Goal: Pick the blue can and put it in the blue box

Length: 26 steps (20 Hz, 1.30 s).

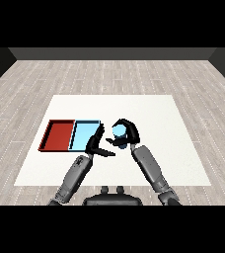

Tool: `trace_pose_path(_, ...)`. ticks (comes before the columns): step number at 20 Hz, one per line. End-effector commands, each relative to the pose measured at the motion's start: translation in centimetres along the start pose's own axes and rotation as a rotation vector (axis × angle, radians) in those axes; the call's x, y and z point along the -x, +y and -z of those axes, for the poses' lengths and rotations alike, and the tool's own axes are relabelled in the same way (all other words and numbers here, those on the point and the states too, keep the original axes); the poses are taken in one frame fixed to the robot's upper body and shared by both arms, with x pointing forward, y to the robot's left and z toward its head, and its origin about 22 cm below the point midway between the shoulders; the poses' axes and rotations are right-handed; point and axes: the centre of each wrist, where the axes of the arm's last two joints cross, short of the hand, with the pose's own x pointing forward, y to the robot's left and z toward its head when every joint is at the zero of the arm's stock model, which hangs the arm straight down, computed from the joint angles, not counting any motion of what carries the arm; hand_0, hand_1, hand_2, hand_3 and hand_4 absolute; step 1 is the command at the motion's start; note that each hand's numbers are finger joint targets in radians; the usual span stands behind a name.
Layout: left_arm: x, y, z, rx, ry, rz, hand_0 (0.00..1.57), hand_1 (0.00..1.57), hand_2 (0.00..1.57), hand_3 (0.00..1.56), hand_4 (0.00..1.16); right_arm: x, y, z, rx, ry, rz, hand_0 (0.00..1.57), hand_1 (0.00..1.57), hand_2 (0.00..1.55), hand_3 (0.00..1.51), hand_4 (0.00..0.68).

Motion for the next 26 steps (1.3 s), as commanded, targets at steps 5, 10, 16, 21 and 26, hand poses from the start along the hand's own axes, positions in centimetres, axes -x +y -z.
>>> trace_pose_path(5,1.5,-2.5,1.6,0.001,0.000,-0.007,0.00,0.00,0.00,0.00,0.00,-0.9,1.7,-0.9,-0.015,-0.015,0.008,1.44,1.44,1.46,1.42,0.613)
trace_pose_path(10,1.7,-2.8,0.9,0.024,0.024,-0.011,0.00,0.00,0.00,0.00,0.00,1.2,1.7,-1.0,-0.054,-0.030,-0.001,1.43,1.43,1.46,1.42,0.624)
trace_pose_path(16,1.0,-3.0,0.0,0.049,0.012,-0.005,0.00,0.00,0.00,0.00,0.00,0.5,1.2,-0.8,-0.073,-0.032,0.027,1.48,1.48,1.47,1.42,0.618)
trace_pose_path(21,0.9,-3.8,2.0,0.054,0.002,0.008,0.00,0.00,0.00,0.00,0.00,1.1,4.1,-0.3,-0.077,-0.012,0.026,1.47,1.47,1.47,1.42,0.585)
trace_pose_path(26,0.8,-2.7,1.1,0.052,-0.027,-0.033,0.00,0.00,0.00,0.00,0.00,1.5,2.4,-2.0,-0.090,-0.021,0.023,1.45,1.45,1.44,1.40,0.562)
